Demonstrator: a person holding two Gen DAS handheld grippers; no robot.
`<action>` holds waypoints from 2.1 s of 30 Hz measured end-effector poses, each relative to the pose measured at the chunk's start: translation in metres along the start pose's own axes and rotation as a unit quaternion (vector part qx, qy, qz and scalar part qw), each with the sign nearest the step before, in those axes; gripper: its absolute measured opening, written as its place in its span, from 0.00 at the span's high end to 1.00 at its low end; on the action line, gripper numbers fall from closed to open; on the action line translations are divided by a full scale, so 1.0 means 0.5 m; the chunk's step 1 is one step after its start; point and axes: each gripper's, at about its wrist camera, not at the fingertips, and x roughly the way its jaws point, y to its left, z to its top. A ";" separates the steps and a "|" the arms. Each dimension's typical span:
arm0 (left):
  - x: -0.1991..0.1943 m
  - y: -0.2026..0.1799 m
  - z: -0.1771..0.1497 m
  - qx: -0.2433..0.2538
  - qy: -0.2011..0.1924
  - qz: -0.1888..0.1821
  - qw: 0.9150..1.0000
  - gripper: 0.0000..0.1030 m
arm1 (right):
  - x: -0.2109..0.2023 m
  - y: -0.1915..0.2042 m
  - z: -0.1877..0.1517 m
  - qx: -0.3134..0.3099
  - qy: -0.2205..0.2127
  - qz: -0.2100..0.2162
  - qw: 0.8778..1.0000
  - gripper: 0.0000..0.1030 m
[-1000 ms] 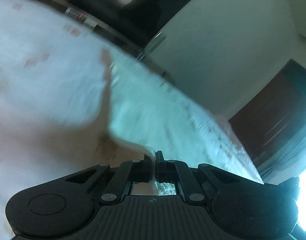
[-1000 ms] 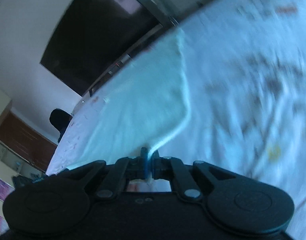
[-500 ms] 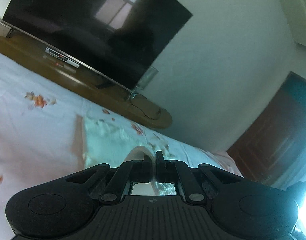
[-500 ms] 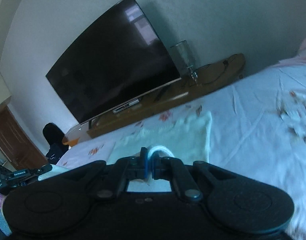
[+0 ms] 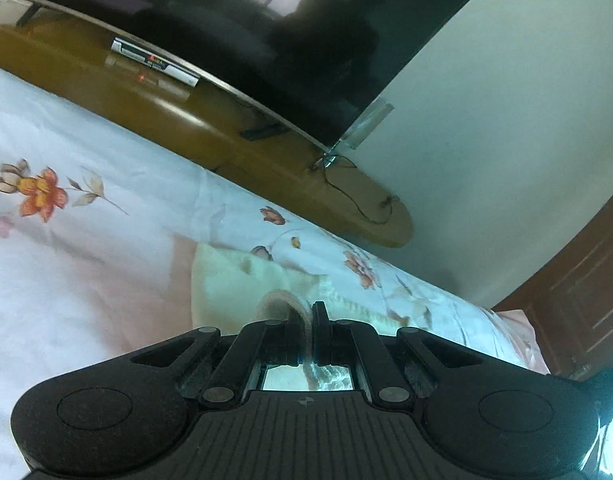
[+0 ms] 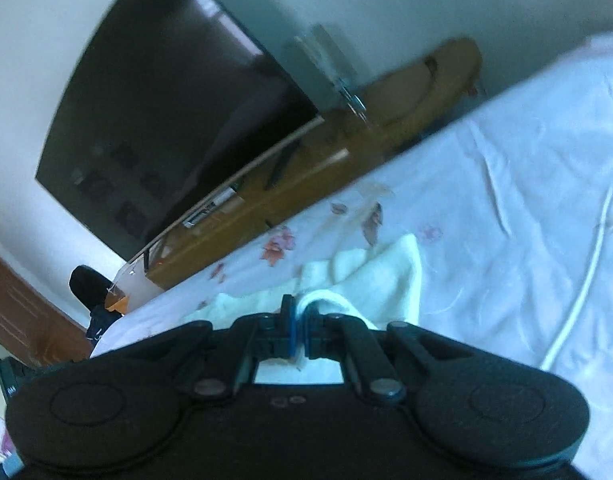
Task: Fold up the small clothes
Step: 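Lay the hem over the sweater body with both grippers, then open both grippers and withdraw from the folded sweater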
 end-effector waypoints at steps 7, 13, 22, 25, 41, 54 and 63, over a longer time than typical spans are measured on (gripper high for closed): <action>0.083 0.043 0.006 -0.055 -0.028 0.013 0.998 0.74 | 0.097 -0.082 0.018 0.039 -0.021 -0.006 0.999 0.68; 0.083 0.022 0.010 0.026 -0.044 0.038 0.998 0.28 | 0.076 -0.108 0.019 0.012 -0.052 -0.010 0.999 0.61; 0.163 -0.014 0.035 0.160 0.038 0.078 0.983 0.54 | 0.111 -0.056 0.026 -0.122 -0.011 -0.030 0.992 0.71; 0.162 -0.016 0.036 0.172 0.046 0.081 0.981 0.54 | 0.138 -0.038 0.021 -0.163 0.011 -0.041 0.986 0.75; 0.145 -0.018 0.050 0.159 -0.025 0.025 0.987 0.97 | 0.105 -0.003 0.019 -0.211 -0.045 -0.061 0.975 0.96; 0.159 -0.007 0.038 0.154 -0.021 0.099 0.983 0.63 | 0.140 -0.031 0.005 -0.200 -0.027 -0.129 0.971 0.82; 0.217 -0.226 -0.059 0.298 0.032 0.040 0.953 0.39 | 0.215 0.165 -0.084 -0.337 0.049 -0.057 0.939 0.83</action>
